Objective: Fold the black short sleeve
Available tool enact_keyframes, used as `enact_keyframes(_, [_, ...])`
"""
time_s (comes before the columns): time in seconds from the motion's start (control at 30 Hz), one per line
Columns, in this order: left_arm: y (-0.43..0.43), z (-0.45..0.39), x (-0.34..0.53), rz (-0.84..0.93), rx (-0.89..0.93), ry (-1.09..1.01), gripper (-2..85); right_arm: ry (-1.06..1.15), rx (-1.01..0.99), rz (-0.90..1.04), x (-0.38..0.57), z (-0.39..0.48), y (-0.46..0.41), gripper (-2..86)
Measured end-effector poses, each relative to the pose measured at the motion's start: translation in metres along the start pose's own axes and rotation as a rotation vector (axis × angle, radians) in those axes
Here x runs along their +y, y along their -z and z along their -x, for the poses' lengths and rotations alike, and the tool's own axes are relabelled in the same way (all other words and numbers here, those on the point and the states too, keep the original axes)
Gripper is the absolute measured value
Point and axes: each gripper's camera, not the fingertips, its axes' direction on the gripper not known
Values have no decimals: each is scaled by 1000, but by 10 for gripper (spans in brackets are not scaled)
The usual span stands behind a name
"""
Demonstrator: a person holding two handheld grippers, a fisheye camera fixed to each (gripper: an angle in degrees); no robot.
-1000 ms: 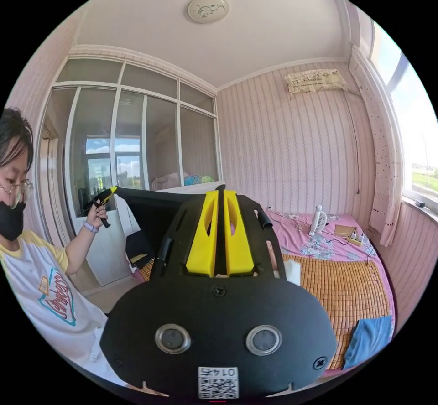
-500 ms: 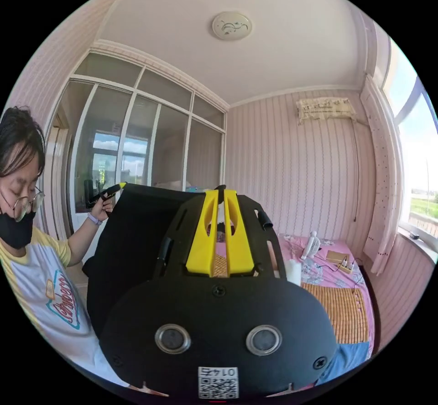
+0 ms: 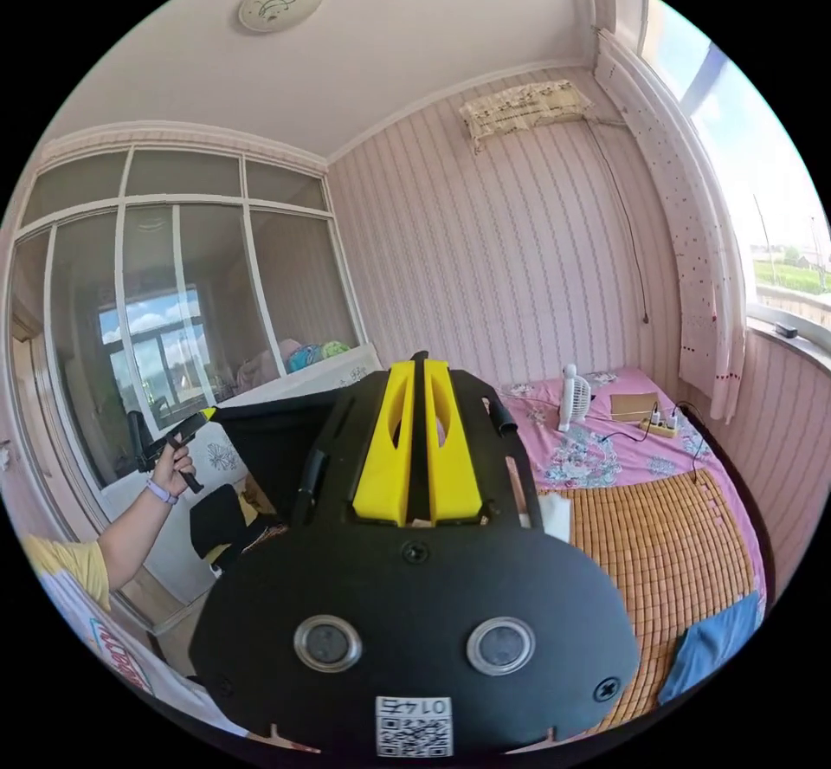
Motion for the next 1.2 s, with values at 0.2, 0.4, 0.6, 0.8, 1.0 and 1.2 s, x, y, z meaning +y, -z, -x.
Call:
enact_keyframes(0.2, [-56,20,41,156,33,-46,-3,-5,66,121,72,-40,-32,10])
enact_keyframes(0.4, [-140,77,182,517,45,125,-2,-211,153,475,230,-106,-96,11])
enact_keyframes(0.6, [-190,129,308,846,-58,292,-9,-381,183,761,340,-145,-139,13])
enact_keyframes(0.8, [-211,140,353,1050,0,297,-10,-341,221,980,380,-151,-160,17])
enact_keyframes(1.0, [-229,146,359,1128,37,286,-9,-339,220,1063,385,-152,-178,28])
enact_keyframes(1.2, [-239,145,347,1074,39,176,9,-307,291,967,372,-146,-189,90])
